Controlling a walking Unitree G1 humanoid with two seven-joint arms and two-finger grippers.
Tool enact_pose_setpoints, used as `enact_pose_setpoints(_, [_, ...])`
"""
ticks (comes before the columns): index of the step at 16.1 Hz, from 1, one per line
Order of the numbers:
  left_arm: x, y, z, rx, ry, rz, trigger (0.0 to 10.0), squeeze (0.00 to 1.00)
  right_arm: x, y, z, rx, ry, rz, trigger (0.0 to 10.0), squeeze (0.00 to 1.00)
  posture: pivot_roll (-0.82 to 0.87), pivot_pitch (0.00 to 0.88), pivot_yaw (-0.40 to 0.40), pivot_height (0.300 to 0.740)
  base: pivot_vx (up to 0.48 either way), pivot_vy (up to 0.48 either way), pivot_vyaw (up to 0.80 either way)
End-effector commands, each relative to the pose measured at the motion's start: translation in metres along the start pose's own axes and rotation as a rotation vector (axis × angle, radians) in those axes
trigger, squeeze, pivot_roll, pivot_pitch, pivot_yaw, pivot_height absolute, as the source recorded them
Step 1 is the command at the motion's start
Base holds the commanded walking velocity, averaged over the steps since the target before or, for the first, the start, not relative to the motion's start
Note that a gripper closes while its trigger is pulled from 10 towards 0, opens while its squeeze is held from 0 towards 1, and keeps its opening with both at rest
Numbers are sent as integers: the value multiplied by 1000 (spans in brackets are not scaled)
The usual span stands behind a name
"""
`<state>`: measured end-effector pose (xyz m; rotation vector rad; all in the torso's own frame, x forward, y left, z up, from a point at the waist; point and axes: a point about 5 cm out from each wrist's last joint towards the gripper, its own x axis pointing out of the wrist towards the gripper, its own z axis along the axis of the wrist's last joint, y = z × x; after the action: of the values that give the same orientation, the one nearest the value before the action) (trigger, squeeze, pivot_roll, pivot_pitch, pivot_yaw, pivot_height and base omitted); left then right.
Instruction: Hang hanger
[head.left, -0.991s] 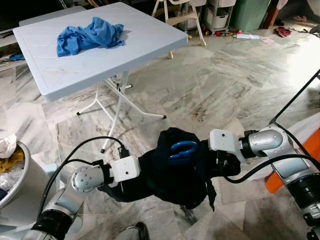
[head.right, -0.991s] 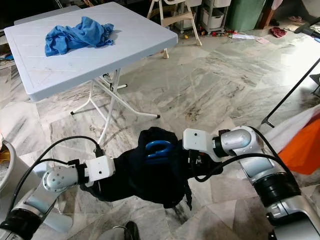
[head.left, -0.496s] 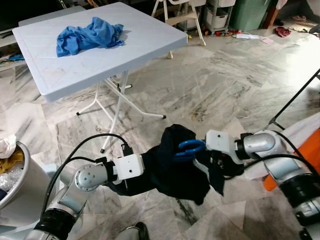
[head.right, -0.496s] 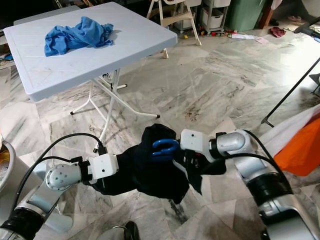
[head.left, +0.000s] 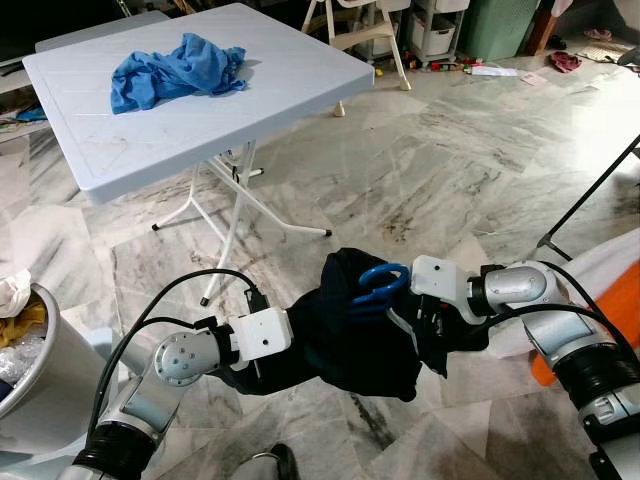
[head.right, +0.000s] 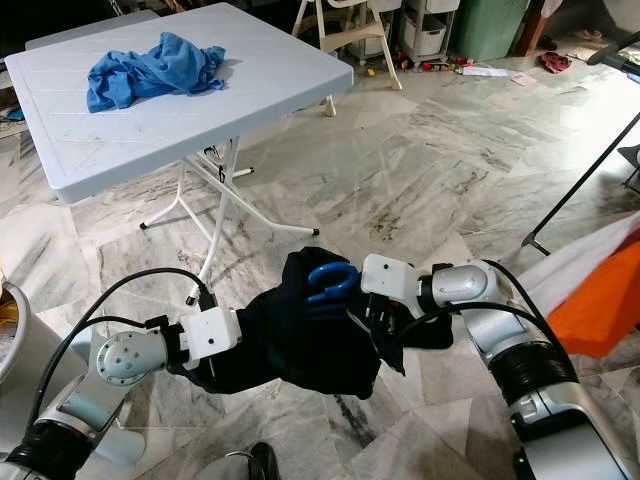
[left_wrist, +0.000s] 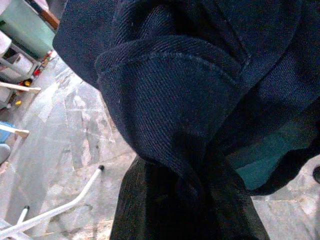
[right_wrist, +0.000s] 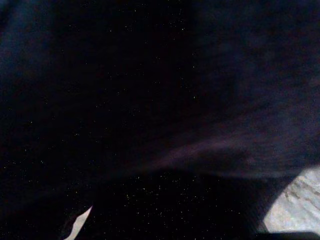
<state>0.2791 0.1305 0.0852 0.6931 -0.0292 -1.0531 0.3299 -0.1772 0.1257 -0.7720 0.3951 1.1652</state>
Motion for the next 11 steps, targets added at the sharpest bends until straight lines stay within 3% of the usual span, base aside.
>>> enact_pose_setpoints(1, [2,5,17,55,-86,8,0,0,-11,-9,-12,51,48,-69,0,0,-163,106,63,740,0,0,0])
enact_pose_setpoints(10, [3,6,16,66,-77,9,0,0,-11,-4,-15,56,33,-35,0,0,-166,105,70,740,0,0,0])
enact_pose_setpoints(11, [4,6,15,54,-72,18,4118,0,-10,-3,-16,58,33,-35,0,0,-165,104,70,740,0,0,0])
